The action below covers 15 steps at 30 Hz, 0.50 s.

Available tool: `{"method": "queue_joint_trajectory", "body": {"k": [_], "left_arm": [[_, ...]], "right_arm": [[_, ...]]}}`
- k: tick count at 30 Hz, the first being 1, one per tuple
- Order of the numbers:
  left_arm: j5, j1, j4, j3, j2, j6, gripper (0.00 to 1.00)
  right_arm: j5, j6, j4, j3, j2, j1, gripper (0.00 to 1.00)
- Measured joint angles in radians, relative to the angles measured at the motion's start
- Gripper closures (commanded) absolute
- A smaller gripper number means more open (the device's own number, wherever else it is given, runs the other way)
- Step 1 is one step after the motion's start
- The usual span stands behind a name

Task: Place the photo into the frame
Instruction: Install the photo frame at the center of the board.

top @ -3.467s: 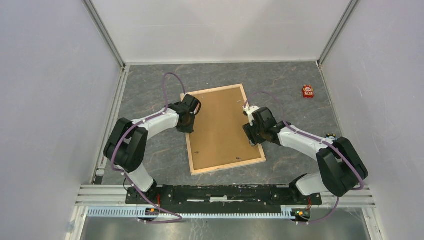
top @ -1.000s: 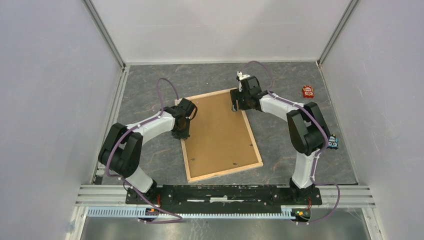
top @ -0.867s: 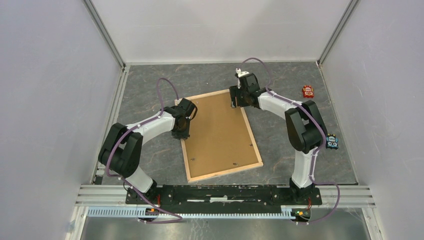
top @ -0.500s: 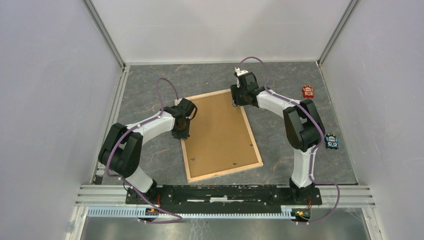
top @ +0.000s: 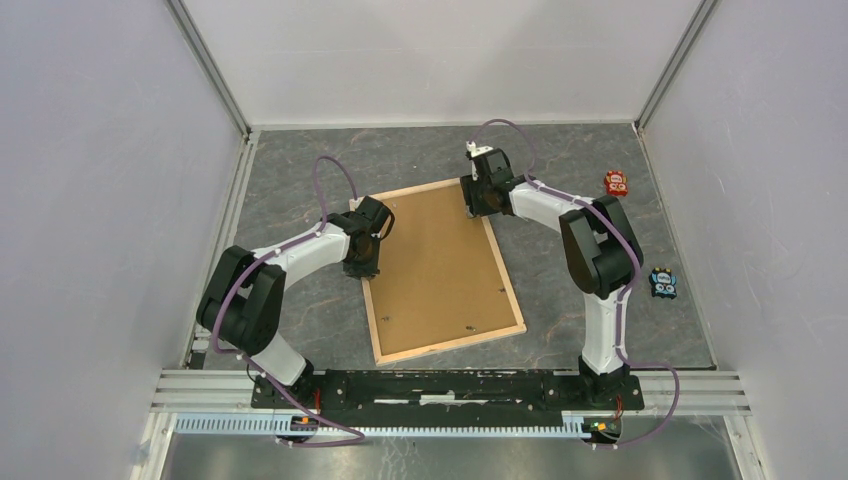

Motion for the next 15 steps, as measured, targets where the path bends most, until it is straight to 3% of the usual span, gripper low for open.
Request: {"method": "queue_joint_trajectory", "body": {"k": [9,15], "left_arm": [[0.000,0.000,0.000,0.000,0.000,0.000,0.98],[0.000,0.000,0.000,0.000,0.000,0.000,0.98]], "right_arm": [[0.006,0.002,0.029,0.000,0.010,0.000,0.40],[0.016,0.011,0.059,0.000,0.016,0.000,0.45]]}}
